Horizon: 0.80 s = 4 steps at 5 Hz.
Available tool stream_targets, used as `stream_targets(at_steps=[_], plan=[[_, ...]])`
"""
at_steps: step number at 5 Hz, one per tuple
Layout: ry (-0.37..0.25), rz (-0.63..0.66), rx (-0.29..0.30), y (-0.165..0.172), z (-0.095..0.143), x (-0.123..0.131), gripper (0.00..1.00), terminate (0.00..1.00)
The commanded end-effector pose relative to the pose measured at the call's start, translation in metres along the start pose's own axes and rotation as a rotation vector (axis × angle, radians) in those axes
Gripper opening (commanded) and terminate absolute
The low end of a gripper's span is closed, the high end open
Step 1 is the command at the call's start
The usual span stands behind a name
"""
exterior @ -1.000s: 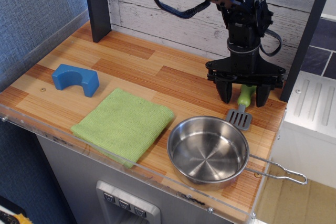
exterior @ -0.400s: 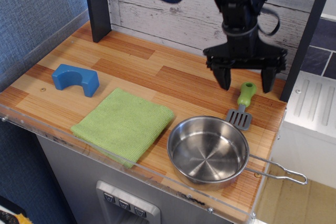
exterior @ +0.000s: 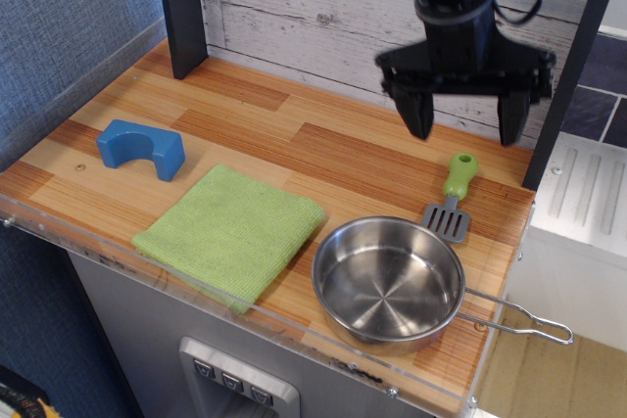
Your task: PICK UP THE SPOON AND PUT ON THE ANOTHER SIDE OF THE TABLE
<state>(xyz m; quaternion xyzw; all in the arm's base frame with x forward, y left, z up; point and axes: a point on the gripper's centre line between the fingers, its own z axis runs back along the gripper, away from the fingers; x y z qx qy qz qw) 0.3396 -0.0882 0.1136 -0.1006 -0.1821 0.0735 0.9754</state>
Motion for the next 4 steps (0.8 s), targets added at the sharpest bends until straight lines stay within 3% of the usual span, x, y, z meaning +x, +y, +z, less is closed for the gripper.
stream_targets(at_steps=[1,3,4], plan=[[-0.067,-0.028,-0.018,0.0024,0.045,-0.0117,1.0,0.0],[-0.067,-0.028,-0.018,0.0024,0.045,-0.0117,1.0,0.0],[-0.067,-0.028,-0.018,0.0024,0.045,-0.0117,1.0,1.0]])
